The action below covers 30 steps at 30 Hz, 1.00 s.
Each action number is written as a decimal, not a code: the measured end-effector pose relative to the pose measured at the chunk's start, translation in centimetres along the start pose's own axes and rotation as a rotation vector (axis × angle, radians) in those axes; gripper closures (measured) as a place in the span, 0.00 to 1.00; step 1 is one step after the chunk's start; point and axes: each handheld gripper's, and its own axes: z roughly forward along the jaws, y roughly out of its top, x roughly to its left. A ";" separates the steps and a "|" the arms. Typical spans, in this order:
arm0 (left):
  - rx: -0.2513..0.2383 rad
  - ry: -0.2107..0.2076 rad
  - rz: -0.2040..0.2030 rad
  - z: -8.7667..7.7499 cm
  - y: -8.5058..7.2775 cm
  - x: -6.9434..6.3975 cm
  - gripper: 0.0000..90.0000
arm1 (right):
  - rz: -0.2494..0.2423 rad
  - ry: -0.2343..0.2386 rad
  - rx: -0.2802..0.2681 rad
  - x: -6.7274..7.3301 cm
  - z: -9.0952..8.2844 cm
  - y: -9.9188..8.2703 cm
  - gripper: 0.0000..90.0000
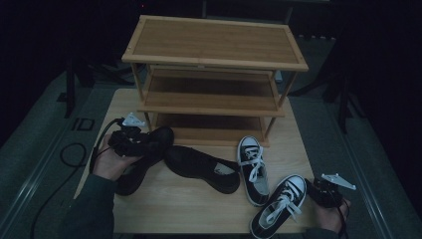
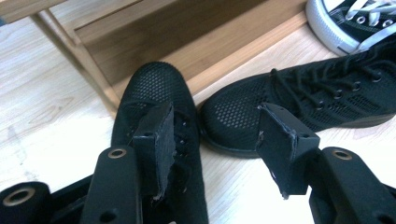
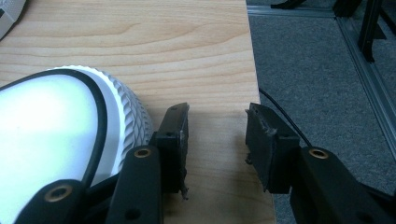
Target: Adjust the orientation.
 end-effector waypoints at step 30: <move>-0.014 -0.103 -0.031 2.9 2.1 -3.5 0.52 | 0.003 -0.001 0.001 0.0 0.0 0.0 0.64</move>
